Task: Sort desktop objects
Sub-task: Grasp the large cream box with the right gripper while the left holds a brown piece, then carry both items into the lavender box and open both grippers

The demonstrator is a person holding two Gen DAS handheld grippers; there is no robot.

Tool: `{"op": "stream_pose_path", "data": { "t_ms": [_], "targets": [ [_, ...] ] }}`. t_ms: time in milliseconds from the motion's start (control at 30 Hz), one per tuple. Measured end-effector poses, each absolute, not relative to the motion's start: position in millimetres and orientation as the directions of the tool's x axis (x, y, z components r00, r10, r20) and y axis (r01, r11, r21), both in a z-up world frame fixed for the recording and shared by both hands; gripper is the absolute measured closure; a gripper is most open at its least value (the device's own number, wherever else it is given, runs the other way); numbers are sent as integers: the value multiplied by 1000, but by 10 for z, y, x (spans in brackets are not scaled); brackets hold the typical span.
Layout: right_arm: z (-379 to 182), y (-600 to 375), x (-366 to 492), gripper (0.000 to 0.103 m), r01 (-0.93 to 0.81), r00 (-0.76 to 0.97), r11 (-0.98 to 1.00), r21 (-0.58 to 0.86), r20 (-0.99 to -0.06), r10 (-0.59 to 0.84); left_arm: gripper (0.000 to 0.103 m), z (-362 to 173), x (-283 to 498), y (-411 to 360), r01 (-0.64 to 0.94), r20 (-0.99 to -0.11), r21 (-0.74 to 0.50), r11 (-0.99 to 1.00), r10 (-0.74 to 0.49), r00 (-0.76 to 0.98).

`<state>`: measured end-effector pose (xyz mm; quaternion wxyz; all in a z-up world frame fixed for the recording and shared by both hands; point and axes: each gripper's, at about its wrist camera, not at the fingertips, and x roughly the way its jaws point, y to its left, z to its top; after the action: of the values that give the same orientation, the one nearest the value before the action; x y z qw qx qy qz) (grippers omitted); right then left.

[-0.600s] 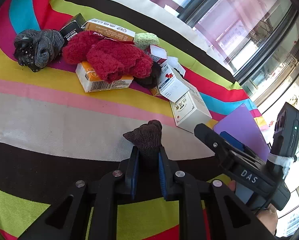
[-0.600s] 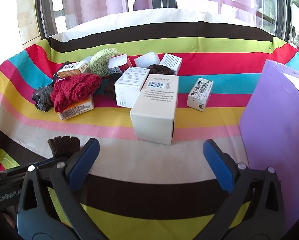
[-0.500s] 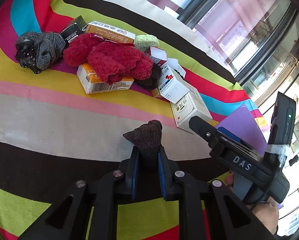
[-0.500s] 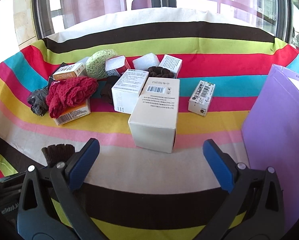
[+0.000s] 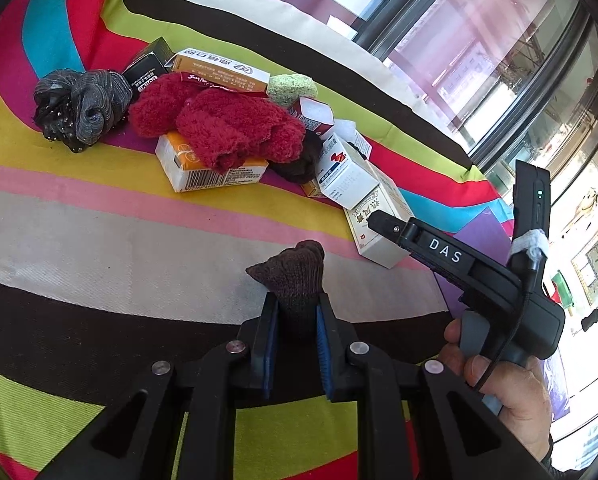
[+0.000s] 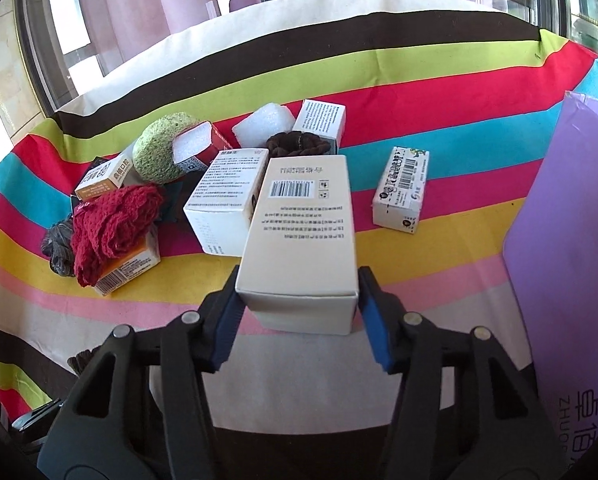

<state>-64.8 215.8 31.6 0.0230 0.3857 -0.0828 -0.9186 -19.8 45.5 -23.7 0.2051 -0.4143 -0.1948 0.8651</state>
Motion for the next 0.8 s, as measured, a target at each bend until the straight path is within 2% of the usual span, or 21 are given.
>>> {"op": "stream_pose_path", "data": {
  "t_ms": [233, 500, 600, 800],
  "targets": [
    [481, 2210, -413, 48, 0, -724, -981, 196, -677, -135, 86, -208, -154, 448, -201, -622, -508, -838, 518, -587],
    [984, 2370, 71, 49, 74, -761, -953, 293, -601, -244, 89, -100, -111, 484, -201, -585, -535, -820, 532, -612],
    [1215, 2424, 212, 49, 123, -772, -940, 319, -564, -292, 89, 77, -84, 619, -230, -563, -527, -818, 539, -626],
    [1679, 2711, 590, 49, 198, -804, -914, 355, -474, -358, 89, 634, 15, 1144, -391, -480, -481, -785, 609, -631]
  ]
}}
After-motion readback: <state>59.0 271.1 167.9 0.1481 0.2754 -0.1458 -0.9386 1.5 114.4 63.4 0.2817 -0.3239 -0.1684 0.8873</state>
